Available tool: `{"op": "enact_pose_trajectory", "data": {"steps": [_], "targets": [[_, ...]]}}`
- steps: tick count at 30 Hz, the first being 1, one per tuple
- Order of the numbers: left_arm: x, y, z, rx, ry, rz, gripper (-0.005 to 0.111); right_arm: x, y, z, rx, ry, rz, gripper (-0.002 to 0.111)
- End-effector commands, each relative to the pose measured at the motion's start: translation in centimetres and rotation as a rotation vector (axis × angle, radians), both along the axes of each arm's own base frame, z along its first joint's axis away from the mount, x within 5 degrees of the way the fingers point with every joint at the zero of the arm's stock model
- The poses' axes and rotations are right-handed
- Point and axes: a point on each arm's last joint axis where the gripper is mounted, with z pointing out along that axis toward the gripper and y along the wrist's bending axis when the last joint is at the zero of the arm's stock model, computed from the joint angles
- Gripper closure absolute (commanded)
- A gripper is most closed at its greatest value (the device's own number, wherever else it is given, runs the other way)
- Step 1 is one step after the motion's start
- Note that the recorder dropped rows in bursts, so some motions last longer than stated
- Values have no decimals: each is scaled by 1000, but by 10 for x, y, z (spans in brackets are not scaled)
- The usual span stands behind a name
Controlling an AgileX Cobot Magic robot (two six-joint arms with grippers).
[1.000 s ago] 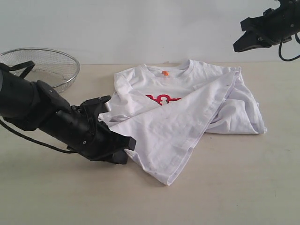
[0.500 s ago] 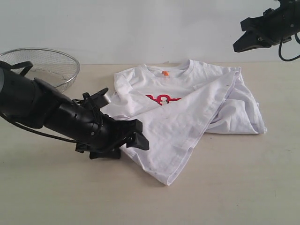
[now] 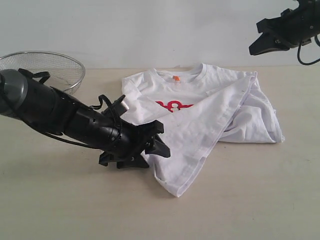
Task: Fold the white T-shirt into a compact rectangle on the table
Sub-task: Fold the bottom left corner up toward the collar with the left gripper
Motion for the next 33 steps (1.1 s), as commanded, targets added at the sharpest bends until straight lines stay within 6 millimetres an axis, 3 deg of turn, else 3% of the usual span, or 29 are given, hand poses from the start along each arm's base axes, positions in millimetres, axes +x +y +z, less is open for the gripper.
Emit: {"op": "enact_pose_trajectory", "data": {"steps": [1,3,9,18,22,28,33], "targets": [[9,3,-11,96,-63,16,83,-3,1,9,-5,-17,18,108],[13,4,-10,114,-106,-6,101,-3,1,9,-3,-15,21,108],[10,-1,1,63,-116,-62,102,-3,1,9,-4,-13,23,108],[17,7,60,113,-373,-53,102,-3,1,9,-3,-11,26,108],[22,13,64,172,-433,-23,102,-4,2,8,0,-6,32,108],[36,22,70,305,-546,50,102,-6,3,8,7,6,47,108],[57,16,93,332,-688,24,102,-6,3,8,9,10,51,108]]}}
